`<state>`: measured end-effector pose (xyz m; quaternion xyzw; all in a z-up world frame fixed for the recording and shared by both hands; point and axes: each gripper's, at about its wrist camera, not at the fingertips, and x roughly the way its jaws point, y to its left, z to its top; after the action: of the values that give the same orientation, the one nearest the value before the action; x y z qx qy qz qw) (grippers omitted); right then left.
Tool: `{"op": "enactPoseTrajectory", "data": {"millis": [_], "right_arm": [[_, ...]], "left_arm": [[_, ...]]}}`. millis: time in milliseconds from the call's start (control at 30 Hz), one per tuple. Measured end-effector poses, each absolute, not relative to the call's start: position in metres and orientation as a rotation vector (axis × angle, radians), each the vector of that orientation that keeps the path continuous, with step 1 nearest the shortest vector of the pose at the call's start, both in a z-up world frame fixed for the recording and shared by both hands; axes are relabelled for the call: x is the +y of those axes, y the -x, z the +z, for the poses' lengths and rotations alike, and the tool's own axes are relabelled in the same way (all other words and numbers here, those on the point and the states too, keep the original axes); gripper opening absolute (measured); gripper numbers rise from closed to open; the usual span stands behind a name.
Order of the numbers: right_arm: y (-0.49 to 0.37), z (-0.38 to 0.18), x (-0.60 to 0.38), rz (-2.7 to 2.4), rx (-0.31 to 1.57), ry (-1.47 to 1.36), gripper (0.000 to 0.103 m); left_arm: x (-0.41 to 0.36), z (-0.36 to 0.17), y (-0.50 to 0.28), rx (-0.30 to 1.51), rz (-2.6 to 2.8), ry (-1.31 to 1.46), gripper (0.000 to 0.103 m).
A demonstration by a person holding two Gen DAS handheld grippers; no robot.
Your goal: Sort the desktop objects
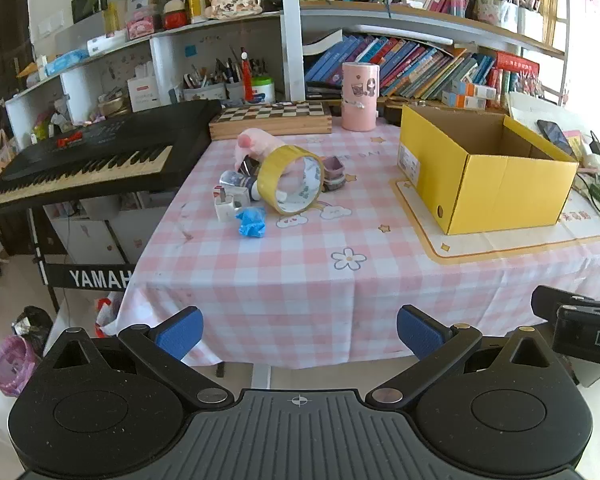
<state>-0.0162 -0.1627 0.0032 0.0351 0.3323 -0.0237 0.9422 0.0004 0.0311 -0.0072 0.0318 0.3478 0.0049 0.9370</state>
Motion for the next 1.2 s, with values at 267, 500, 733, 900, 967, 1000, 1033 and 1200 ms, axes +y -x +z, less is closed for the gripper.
{"op": "enactPoseTrajectory", "data": {"millis": [267, 500, 733, 900, 967, 1000, 1033, 1200], "right_arm": [[0.017, 0.003, -0.16, -0.042, 0.674, -0.062, 0.103], [0.015, 0.001, -0.158, -0.044, 0.687, -0.06, 0.102], [0.013, 0.001, -0.155, -0.039, 0.688, -0.053, 0.102], [0.013, 0.001, -0.151, -0.029, 0.682, -0.059, 0.102], [0.013, 0.001, -0.148, -0.026, 0.681, -0.059, 0.102], [0.012, 0.001, -0.147, -0.025, 0.682, -0.059, 0.102], [0.012, 0.001, -0.146, -0.023, 0.683, -0.059, 0.102], [0.012, 0.003, -0.14, 0.0, 0.673, -0.063, 0.101]], "left_arm": [[0.031, -0.01, 0.0, 0.716, 0.007, -0.068, 0.103], [0.033, -0.011, 0.0, 0.716, 0.012, -0.067, 0.103], [0.034, -0.011, 0.0, 0.718, 0.006, -0.07, 0.103], [0.035, -0.011, 0.0, 0.718, 0.006, -0.069, 0.103], [0.035, -0.011, 0.0, 0.717, 0.006, -0.069, 0.103], [0.035, -0.011, 0.0, 0.718, 0.007, -0.07, 0.103], [0.035, -0.011, -0.001, 0.718, 0.007, -0.069, 0.103], [0.045, -0.011, 0.001, 0.712, 0.021, -0.047, 0.103]]}}
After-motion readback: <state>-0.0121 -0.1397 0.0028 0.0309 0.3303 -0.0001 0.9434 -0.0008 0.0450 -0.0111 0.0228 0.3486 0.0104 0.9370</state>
